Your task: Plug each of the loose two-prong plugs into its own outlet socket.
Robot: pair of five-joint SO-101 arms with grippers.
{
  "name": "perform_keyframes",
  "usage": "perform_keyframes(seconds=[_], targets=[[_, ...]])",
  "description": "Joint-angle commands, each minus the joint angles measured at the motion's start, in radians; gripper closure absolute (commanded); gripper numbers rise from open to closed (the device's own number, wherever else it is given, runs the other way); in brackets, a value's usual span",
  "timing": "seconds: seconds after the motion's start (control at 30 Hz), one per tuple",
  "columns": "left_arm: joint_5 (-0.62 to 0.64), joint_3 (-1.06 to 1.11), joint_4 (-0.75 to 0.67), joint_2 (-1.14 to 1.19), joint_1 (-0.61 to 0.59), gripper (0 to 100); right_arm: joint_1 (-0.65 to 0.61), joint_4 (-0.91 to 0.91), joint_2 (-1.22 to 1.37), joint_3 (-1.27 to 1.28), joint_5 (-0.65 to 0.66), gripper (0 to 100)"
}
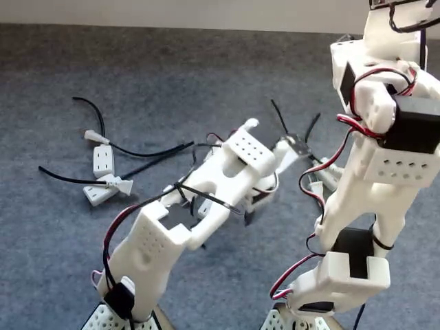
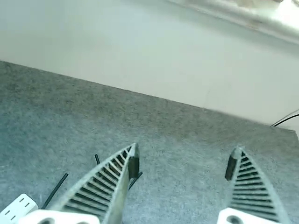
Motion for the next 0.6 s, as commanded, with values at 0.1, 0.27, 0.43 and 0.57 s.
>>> perform_keyframes(seconds=[0.1,0.27,0.43,0.57], targets=[[-0.025,-0.002,0.015,-0.219,-0.165,78,0.048,-0.002,-0.045,-0.036,0.064,70.1],[-0.135,0.024,0.035,-0.341,-0.381,78,0.073,-0.013,-0.044,-0.035,0.064,70.1],[-0.236,0.157,0.026,-0.288,-0.506,78,0.071,-0.018,-0.013,-0.036,0.064,70.1],[-0.259,0.213,-0.055,-0.220,-0.509,78,0.070,-0.031,0.022,-0.036,0.064,70.1]])
